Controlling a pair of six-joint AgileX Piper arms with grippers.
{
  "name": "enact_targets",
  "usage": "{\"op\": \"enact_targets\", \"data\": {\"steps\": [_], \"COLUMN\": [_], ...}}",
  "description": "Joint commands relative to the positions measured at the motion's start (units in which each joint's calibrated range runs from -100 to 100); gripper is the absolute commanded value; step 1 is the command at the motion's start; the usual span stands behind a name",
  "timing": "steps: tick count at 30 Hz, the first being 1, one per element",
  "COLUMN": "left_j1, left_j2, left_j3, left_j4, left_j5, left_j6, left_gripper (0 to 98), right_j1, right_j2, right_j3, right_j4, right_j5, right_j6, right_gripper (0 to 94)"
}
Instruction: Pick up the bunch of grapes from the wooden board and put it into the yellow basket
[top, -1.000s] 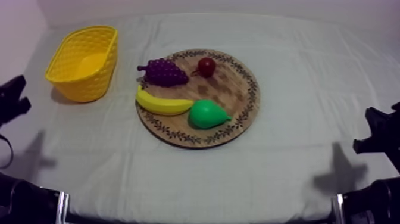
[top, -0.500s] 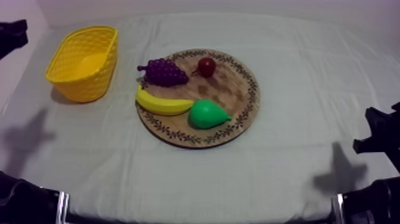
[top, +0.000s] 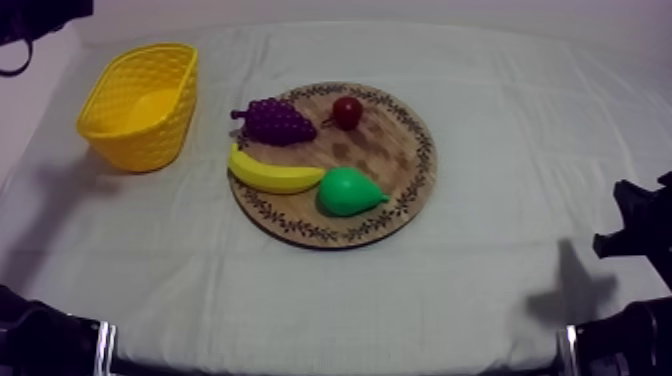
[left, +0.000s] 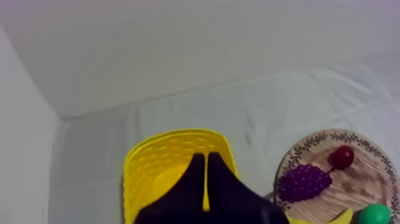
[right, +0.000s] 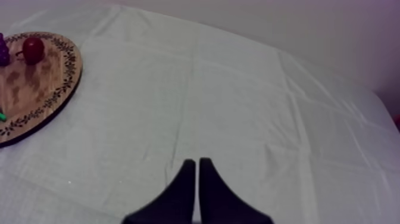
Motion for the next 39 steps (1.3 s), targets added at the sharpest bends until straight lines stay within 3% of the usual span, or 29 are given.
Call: {"op": "enact_targets", "data": {"steps": [1, 23, 39], "left_j1": [1.03, 12.69, 16.66], "left_j2": [4.31, 32.31, 43.33], "left_j3": [-4.65, -28.86, -44.21], "left_j4": [-0.13, -0.08, 2.31], "left_j5": [1.44, 13.38, 34.63], "left_j6": [-0.33, -6.21, -22.07], "left_gripper": [0.0, 0.0, 0.0], "right_j1": [0.00, 0.00, 0.00], "right_j2": [-0.02, -0.02, -0.02], "right_j3": [-0.01, -0.01, -0.01], "right_j4": [0.00, 0.00, 0.00], "right_j5": [-0.10, -0.10, -0.10], "right_j6": [-0.01, -0.01, -0.01], "right_gripper": [0.5, 0.5, 0.5]}}
